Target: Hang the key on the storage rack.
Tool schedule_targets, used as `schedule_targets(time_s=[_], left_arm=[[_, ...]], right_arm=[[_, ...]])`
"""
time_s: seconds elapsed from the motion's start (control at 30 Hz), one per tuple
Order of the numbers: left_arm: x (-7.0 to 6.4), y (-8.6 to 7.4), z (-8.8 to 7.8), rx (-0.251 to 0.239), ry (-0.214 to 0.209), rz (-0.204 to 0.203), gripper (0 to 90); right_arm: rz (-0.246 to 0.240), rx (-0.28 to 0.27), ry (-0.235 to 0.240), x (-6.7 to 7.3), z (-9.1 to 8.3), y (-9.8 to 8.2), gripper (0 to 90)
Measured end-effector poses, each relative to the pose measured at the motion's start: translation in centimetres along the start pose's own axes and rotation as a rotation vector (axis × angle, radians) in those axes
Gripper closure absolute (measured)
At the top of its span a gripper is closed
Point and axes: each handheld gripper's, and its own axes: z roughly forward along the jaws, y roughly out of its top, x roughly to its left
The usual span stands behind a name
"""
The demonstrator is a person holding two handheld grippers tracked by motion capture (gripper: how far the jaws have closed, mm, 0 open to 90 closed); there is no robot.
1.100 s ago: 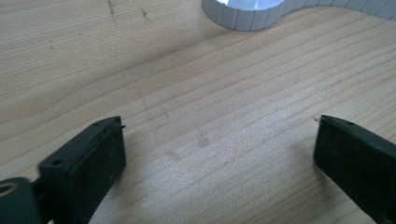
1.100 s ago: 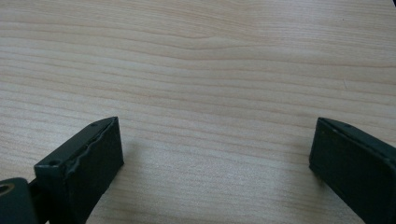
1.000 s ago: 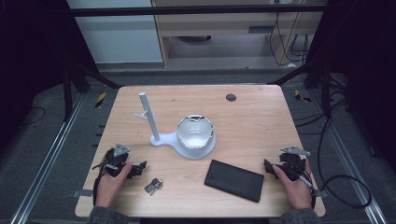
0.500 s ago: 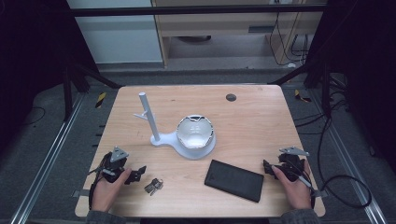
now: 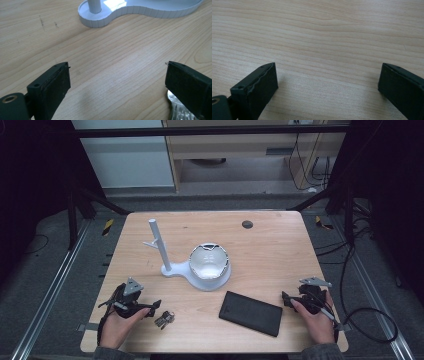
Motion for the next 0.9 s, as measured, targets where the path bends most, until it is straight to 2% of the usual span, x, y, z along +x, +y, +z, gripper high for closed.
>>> schedule_targets(time_s=[0.13,0.33,0.43,0.57,0.67,0.77,0.9], left_arm=[[-0.2,0.1,-0.2,0.015,-0.01,0.012,7.5],[-0.4,0.9,-0.3,0.026,-0.05,-0.003,8.2],[-0.5,1.3,-0.4,0.047,-0.052,0.013,6.8],[-0.7,1.5,-0.5,0.114,-0.067,0.026,5.9],[-1.0,1.7,-0.8,0.148,-0.111,0.007,5.9],[-1.3,1.7,-0.8,0.192,-0.137,0.0,6.1],[-1.8,1.6,-0.8,0.229,-0.151,0.024,6.0]], right_arm=[[-0.007,0.0,0.009,-0.1,0.0,0.0,2.6],[-0.01,-0.001,0.012,-0.1,0.0,0.0,2.7],[-0.014,-0.002,0.011,-0.2,-0.1,-0.1,2.9],[-0.012,-0.003,0.012,-0.1,-0.1,-0.1,2.9],[-0.011,-0.003,0.012,-0.1,-0.1,-0.1,2.9],[-0.011,-0.003,0.011,-0.1,-0.1,-0.1,3.0],[-0.015,-0.003,0.01,-0.1,-0.1,-0.1,3.1]])
